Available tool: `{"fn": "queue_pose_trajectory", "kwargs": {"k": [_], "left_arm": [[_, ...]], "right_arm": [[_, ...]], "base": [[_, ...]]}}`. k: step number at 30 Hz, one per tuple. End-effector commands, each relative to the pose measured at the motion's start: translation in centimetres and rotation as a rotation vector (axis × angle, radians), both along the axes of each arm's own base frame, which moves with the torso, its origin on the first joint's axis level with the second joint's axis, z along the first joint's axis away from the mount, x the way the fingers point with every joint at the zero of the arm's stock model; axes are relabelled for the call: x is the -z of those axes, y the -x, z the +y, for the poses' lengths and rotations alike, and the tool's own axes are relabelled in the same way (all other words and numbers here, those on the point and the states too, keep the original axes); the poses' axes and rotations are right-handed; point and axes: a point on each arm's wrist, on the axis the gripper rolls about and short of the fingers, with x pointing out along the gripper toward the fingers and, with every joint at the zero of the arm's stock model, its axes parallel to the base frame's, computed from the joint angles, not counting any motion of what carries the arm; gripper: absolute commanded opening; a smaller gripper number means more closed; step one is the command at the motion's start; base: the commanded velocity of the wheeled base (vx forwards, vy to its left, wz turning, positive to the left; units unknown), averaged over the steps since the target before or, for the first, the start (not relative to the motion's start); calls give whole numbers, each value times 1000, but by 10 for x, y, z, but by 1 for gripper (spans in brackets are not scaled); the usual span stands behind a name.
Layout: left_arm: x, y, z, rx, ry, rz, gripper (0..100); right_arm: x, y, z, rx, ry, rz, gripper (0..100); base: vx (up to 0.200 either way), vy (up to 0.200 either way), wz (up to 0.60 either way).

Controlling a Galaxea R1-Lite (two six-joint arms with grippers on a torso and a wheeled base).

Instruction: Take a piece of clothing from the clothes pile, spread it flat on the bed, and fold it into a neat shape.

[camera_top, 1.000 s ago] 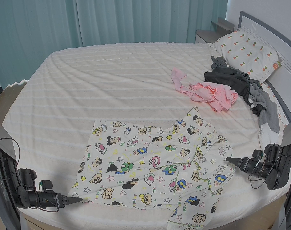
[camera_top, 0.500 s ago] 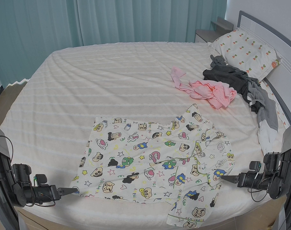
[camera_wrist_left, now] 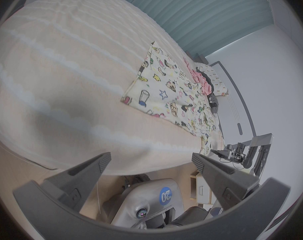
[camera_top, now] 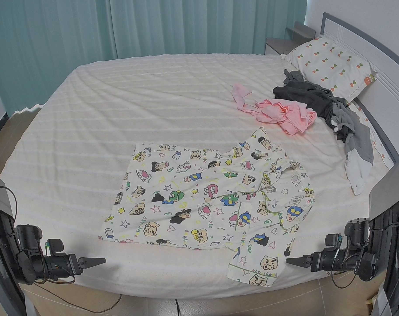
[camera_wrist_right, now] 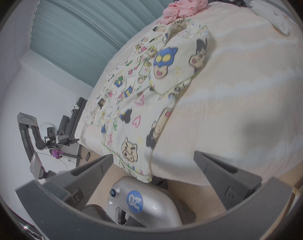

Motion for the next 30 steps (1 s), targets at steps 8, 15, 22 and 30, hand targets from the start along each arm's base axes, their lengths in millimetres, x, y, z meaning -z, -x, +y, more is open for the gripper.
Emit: {"fn": "queue_pose_trajectory", "kwargs": {"k": [8,15,22,30], "left_arm": [[2,3,-1,5,10,16,100],[2,3,-1,6,10,15,100],[3,3,-1,7,12,21,100],[4,3,-1,8,12,23,100]], "right_arm": [[3,-27,20,20,-41,-54,100],[2,-40,25,19,-63,-87,100],[-15,-32,26,45,-39,-122,100],[-18,-24,32,15,-41,-109,100]], "base": [[0,0,0],[0,0,0],[0,0,0],[0,0,0]]}}
